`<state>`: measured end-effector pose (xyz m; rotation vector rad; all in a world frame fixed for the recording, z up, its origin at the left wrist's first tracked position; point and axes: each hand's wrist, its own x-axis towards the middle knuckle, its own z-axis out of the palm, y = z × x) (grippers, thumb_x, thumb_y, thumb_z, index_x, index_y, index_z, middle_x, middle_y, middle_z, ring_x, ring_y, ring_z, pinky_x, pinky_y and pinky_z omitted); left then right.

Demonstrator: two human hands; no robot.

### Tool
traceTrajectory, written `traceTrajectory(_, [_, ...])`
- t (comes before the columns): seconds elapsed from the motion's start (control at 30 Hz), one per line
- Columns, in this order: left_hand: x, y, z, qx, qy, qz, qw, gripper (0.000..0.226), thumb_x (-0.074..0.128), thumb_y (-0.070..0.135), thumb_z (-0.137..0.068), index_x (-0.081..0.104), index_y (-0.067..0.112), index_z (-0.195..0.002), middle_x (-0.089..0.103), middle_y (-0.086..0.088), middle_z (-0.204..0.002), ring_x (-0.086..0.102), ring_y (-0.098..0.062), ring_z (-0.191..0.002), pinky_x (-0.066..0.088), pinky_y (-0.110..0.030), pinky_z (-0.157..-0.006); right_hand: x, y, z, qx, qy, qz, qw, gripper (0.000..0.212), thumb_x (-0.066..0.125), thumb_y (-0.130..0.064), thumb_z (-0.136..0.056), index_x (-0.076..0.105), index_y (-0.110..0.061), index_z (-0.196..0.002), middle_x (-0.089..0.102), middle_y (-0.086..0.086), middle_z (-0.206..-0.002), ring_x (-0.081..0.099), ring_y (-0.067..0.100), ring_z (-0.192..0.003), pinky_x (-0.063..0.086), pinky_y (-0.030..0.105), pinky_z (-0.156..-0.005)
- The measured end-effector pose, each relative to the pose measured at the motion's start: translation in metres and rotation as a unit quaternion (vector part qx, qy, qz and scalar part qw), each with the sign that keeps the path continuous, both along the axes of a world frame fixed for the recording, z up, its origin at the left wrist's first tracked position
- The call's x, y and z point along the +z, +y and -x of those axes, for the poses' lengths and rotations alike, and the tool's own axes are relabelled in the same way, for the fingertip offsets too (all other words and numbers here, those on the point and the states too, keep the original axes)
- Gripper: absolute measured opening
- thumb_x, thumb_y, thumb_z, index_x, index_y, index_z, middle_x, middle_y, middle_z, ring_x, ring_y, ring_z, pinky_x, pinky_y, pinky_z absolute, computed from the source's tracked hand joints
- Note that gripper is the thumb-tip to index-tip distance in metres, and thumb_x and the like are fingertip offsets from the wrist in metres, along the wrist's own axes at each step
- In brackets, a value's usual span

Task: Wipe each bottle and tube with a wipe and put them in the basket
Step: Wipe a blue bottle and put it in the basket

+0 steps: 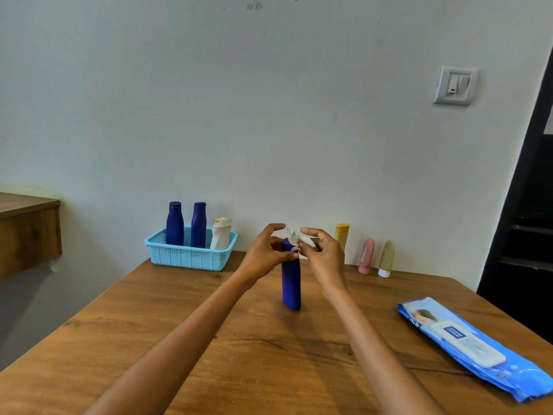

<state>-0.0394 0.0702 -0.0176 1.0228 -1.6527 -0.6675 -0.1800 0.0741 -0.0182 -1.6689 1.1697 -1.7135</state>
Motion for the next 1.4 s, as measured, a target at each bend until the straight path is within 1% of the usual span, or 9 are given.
traceTrajectory(0.17, [0.000,0.000,0.001,-0.055,0.018,-0.042,0.997,0.054,0.071,0.012,-0.081,0.041,0.026,-0.123,0.063,0.002,-0.109,0.061,-0.010,-0.100,0.050,-0.019,-0.074,0.001,0.001,-0.001,0.018,-0.234,-0.045,0.971,0.023,0.064,-0.012,-0.087,0.061,-0.021,-0.108,0.064,0.002,-0.106,0.065,0.015,-0.093,0.056,0.024,-0.073])
traceTrajectory(0.27, [0.000,0.000,-0.004,-0.087,0.042,-0.073,0.993,0.042,0.065,0.006,-0.084,0.044,0.021,-0.116,0.062,-0.002,-0.116,0.060,-0.013,-0.104,0.050,-0.020,-0.076,0.004,-0.002,0.004,-0.005,-0.306,-0.086,0.948,0.027,0.065,-0.018,-0.086,0.057,-0.019,-0.111,0.062,0.004,-0.106,0.064,0.016,-0.093,0.056,0.028,-0.074])
traceTrajectory(0.43, [-0.002,0.001,-0.005,-0.102,0.052,-0.078,0.990,0.031,0.059,0.002,-0.087,0.048,0.017,-0.112,0.061,-0.003,-0.113,0.060,-0.012,-0.101,0.050,-0.020,-0.075,-0.007,0.000,-0.001,0.046,-0.222,-0.191,0.955,0.022,0.067,-0.021,-0.085,0.061,-0.020,-0.106,0.065,0.004,-0.106,0.061,0.019,-0.099,0.055,0.029,-0.076])
traceTrajectory(0.57, [-0.002,-0.001,-0.004,-0.035,0.018,-0.031,0.999,0.031,0.057,0.006,-0.088,0.053,0.022,-0.115,0.055,-0.002,-0.114,0.056,-0.011,-0.097,0.047,-0.016,-0.069,-0.007,0.007,-0.007,0.080,-0.146,-0.140,0.976,0.023,0.065,-0.026,-0.087,0.064,-0.021,-0.109,0.068,-0.003,-0.102,0.062,0.011,-0.096,0.051,0.019,-0.065])
traceTrajectory(0.7, [-0.002,-0.003,-0.006,-0.021,0.004,-0.018,1.000,0.036,0.054,0.003,-0.089,0.056,0.020,-0.120,0.058,0.001,-0.111,0.058,-0.007,-0.091,0.049,-0.012,-0.063,-0.006,0.010,-0.011,0.090,-0.071,-0.114,0.987,0.024,0.063,-0.028,-0.088,0.058,-0.024,-0.112,0.064,-0.005,-0.105,0.059,0.010,-0.096,0.049,0.019,-0.067])
traceTrajectory(0.87, [-0.001,-0.002,-0.005,-0.002,0.007,0.003,1.000,0.027,0.068,0.030,-0.084,0.058,0.027,-0.109,0.059,0.007,-0.102,0.058,-0.007,-0.088,0.046,-0.010,-0.060,-0.008,0.009,-0.010,0.062,0.053,-0.106,0.991,0.021,0.049,-0.032,-0.096,0.054,-0.022,-0.114,0.062,-0.003,-0.106,0.057,0.010,-0.095,0.048,0.018,-0.069])
traceTrajectory(1.03, [-0.002,-0.005,-0.008,0.027,0.050,0.008,0.998,0.026,0.072,0.022,-0.080,0.057,0.031,-0.100,0.060,0.009,-0.091,0.059,-0.008,-0.084,0.046,-0.007,-0.054,-0.020,0.006,-0.006,0.038,0.079,-0.203,0.975,0.025,0.044,-0.035,-0.098,0.058,-0.015,-0.098,0.063,0.004,-0.095,0.057,0.015,-0.084,0.047,0.028,-0.074])
traceTrajectory(1.17, [0.001,-0.005,-0.015,0.017,0.072,0.004,0.997,0.031,0.070,0.019,-0.082,0.054,0.028,-0.107,0.059,0.007,-0.094,0.060,-0.011,-0.085,0.049,-0.010,-0.054,-0.037,0.005,0.002,0.046,0.120,-0.323,0.938,0.013,0.050,-0.027,-0.095,0.054,-0.025,-0.083,0.060,0.000,-0.090,0.056,0.015,-0.084,0.047,0.027,-0.075])
traceTrajectory(1.4, [0.022,-0.005,-0.038,0.081,0.111,0.068,0.988,0.039,0.071,0.016,-0.082,0.053,0.019,-0.116,0.060,0.004,-0.096,0.060,-0.009,-0.083,0.051,-0.013,-0.058,-0.028,0.003,-0.020,0.047,0.043,-0.204,0.977,0.019,0.049,-0.032,-0.096,0.062,-0.018,-0.094,0.064,0.000,-0.088,0.056,0.013,-0.078,0.044,0.023,-0.066])
